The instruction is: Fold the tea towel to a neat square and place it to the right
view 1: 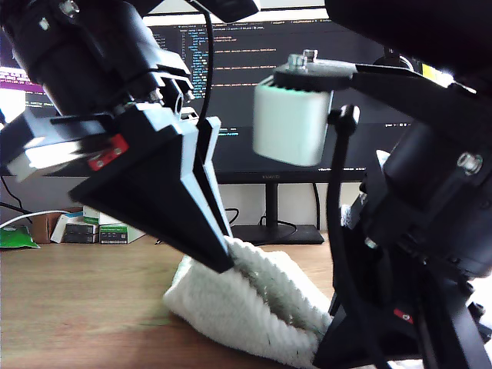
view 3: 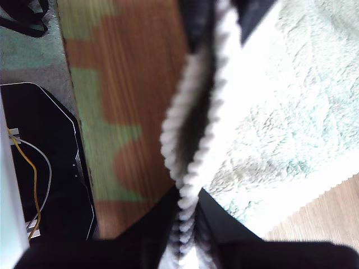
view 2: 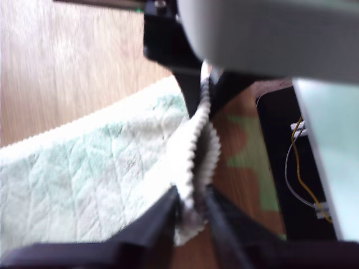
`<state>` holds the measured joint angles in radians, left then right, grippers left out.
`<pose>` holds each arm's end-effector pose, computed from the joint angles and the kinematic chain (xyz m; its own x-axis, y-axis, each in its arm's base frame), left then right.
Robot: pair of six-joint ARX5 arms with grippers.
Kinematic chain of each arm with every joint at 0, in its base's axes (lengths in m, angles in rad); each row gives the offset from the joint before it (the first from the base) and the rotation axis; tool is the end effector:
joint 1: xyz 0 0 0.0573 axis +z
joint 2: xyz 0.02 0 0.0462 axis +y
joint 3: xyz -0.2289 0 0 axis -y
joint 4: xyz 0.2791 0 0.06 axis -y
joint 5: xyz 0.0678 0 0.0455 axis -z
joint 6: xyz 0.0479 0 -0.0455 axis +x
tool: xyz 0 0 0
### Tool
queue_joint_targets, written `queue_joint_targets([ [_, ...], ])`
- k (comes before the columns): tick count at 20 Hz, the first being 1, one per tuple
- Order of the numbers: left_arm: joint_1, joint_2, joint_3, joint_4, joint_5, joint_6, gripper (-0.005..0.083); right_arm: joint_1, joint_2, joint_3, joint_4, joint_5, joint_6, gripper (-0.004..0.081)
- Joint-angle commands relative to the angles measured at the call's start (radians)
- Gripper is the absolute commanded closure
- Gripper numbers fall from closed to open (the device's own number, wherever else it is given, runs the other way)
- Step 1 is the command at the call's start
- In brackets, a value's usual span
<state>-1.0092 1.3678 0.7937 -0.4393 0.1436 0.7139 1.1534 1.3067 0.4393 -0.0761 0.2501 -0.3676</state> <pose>0.1549 -0.2590 0.1287 0.1577 -0.5193 -0.8399 0.9595 -0.1204 0.2546 0.1136 0.2270 0.0580 0.4568 0.4195 -0.7844 -0.8895 0.2245 -0.3979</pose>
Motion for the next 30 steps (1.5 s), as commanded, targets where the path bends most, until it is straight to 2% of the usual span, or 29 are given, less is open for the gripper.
queue_joint_targets([
  [1,0.000,-0.014,0.000,-0.012,-0.002,0.017,0.0302,0.002,0.011,-0.007,0.004,0.003,0.002,0.0783],
  [10,0.000,-0.014,-0.001,-0.113,-0.017,0.053,0.0300,0.002,0.011,-0.007,0.016,-0.008,0.001,0.0783],
  [18,-0.006,0.019,-0.005,-0.083,-0.039,0.052,0.0309,0.002,0.011,-0.007,0.028,-0.016,0.002,0.0783],
  [22,-0.056,0.065,-0.005,-0.084,-0.123,0.037,0.0320,0.002,0.011,-0.007,0.028,-0.016,0.002,0.0783],
  [26,-0.109,0.065,-0.005,-0.109,-0.259,-0.079,0.0363,-0.012,0.011,-0.007,0.028,-0.016,0.005,0.0783],
  [30,-0.125,0.065,-0.005,-0.116,-0.285,-0.174,0.0364,-0.035,0.011,-0.007,0.034,-0.034,0.005,0.0783],
])
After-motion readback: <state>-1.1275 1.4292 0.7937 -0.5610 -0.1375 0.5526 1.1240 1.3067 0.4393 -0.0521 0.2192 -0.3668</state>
